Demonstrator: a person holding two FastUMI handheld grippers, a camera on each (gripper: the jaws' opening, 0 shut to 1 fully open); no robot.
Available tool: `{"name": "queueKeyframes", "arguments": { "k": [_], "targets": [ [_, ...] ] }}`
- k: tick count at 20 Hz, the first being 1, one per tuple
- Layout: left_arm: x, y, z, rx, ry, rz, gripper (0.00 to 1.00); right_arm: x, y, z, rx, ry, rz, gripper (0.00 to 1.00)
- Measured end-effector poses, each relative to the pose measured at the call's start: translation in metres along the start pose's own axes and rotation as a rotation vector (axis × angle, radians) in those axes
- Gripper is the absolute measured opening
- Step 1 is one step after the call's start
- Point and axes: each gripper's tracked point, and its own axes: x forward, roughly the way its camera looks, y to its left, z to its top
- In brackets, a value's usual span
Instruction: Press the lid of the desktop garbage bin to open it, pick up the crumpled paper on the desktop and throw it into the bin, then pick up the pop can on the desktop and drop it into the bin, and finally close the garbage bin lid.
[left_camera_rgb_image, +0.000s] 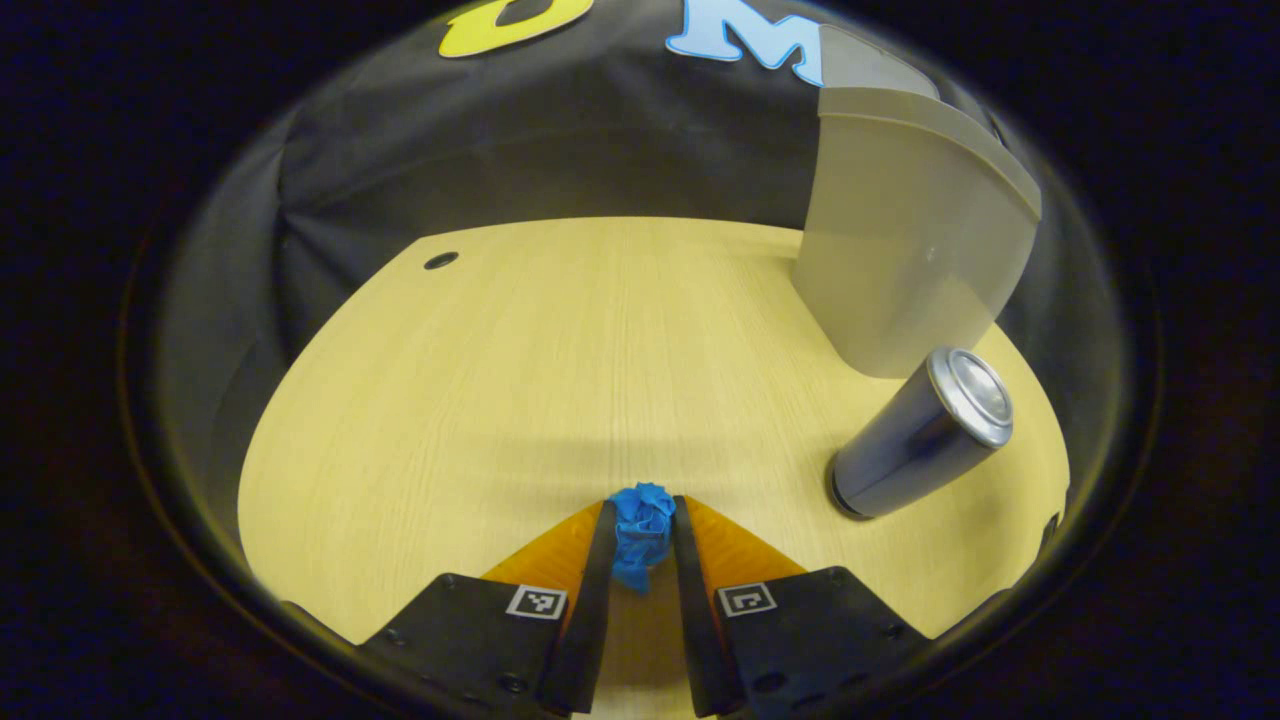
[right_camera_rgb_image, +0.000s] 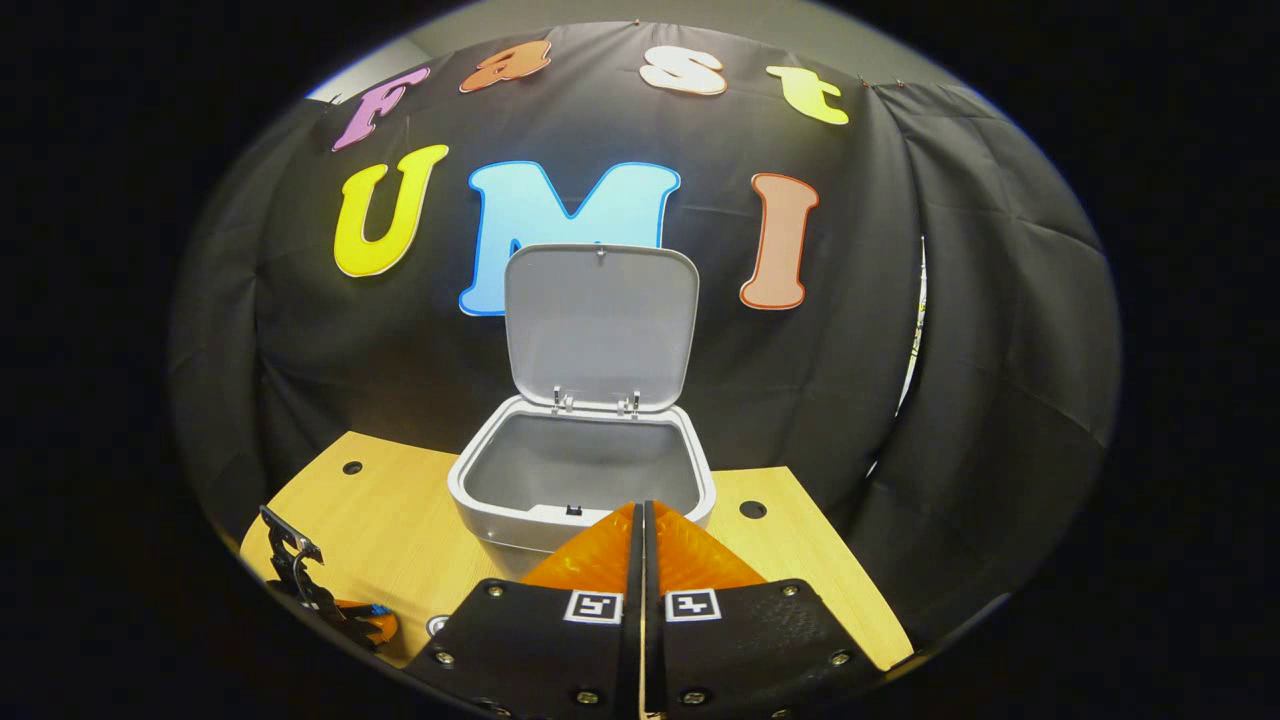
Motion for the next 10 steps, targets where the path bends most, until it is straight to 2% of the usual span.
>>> {"name": "queueKeyframes", "arguments": {
  "k": [10],
  "targets": [
    [-0.022,-0.018,0.054,0.08,-0.113,-0.029,0.42,-0.004,0.003,-0.004,0.008,0.001,0.015,0.01]
  ]
}}
